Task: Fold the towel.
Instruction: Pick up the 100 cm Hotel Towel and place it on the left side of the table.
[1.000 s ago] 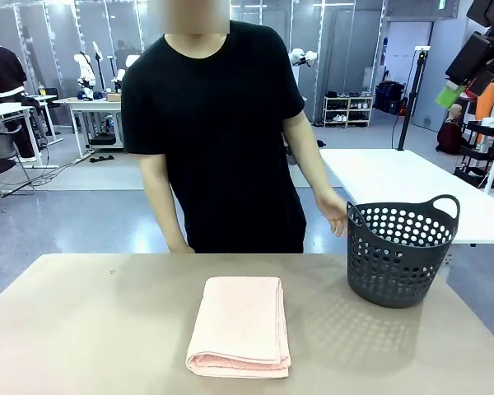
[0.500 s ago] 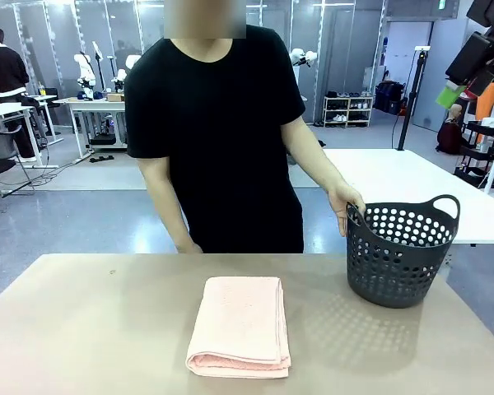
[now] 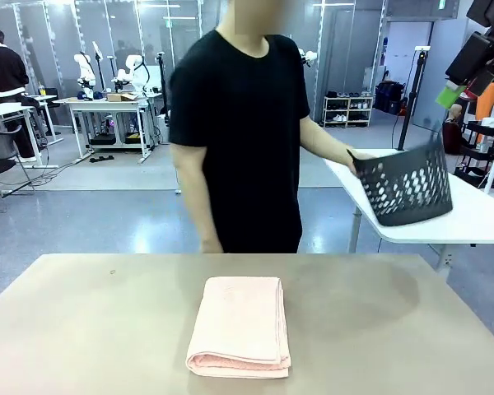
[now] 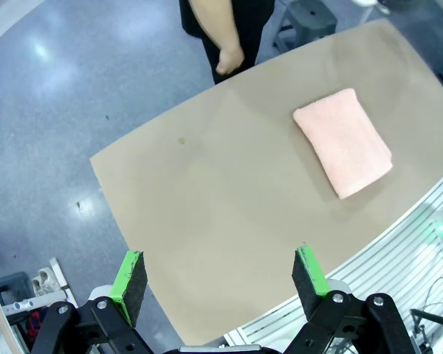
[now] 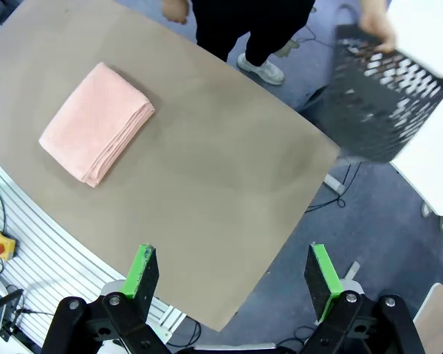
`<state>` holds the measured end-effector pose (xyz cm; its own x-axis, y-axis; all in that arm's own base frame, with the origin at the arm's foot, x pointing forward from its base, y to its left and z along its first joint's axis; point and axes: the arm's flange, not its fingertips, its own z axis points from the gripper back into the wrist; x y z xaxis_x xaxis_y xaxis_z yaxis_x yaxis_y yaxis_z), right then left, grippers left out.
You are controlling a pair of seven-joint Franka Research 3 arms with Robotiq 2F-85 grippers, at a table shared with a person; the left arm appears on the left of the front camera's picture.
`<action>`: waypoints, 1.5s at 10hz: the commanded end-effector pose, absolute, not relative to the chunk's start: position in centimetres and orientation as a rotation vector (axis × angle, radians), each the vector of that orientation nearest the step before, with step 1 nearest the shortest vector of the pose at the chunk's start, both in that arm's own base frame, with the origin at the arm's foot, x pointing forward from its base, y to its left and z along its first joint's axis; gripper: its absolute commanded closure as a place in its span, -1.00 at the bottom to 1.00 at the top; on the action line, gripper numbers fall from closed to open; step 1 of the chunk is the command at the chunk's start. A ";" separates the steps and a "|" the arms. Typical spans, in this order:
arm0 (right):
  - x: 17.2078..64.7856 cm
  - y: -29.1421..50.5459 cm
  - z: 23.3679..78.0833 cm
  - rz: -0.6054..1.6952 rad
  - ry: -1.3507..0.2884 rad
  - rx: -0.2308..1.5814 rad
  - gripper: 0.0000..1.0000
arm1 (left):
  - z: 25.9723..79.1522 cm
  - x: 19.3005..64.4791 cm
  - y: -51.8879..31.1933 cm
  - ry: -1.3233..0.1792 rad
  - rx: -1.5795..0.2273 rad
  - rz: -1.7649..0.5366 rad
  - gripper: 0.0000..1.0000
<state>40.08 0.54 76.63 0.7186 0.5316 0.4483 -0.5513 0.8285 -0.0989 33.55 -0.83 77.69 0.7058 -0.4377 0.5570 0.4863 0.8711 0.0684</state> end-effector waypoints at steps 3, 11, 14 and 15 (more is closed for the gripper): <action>40.0 0.4 76.6 0.595 -0.481 0.039 -1.00 | 69.6 36.3 -4.9 -0.479 -0.223 -0.452 -1.00; 40.0 0.4 76.6 0.595 -0.481 0.039 -1.00 | 49.7 41.4 -10.5 -0.233 -0.554 -0.367 -1.00; 40.0 0.4 76.6 0.595 -0.481 0.039 -1.00 | 44.0 42.4 -12.6 -0.234 -0.634 -0.304 -1.00; 40.0 0.4 76.6 0.595 -0.481 0.039 -1.00 | 42.6 42.8 -13.1 -0.251 -0.673 -0.280 -1.00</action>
